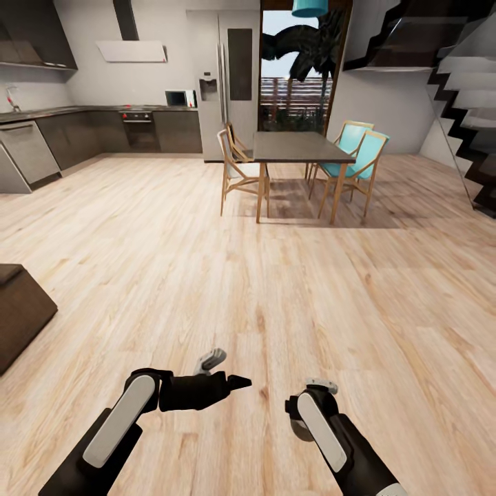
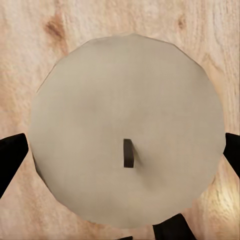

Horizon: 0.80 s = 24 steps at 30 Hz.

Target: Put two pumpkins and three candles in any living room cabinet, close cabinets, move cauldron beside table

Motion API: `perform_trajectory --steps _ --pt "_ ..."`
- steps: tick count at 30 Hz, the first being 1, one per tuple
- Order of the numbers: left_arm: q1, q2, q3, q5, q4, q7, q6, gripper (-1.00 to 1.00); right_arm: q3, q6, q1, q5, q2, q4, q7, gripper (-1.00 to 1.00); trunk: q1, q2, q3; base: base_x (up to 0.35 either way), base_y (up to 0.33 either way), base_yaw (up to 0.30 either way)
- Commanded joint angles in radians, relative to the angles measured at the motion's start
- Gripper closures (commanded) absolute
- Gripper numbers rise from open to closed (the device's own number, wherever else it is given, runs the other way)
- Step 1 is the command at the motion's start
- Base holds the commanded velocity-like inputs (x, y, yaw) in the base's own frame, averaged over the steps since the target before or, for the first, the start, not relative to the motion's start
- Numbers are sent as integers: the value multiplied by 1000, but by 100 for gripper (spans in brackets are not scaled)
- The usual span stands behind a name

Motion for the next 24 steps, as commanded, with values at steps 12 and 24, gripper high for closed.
perform_trajectory --steps 12,24 --pt "-1 44 95 -2 35 175 -7 -100 0 1 -1 -8 -3 -3 -9 100 -46 84 37 0 0 0" --pt "-1 40 127 -3 51 378 -16 -100 0 1 -1 -8 0 1 -8 100 -92 168 74 0 0 177"
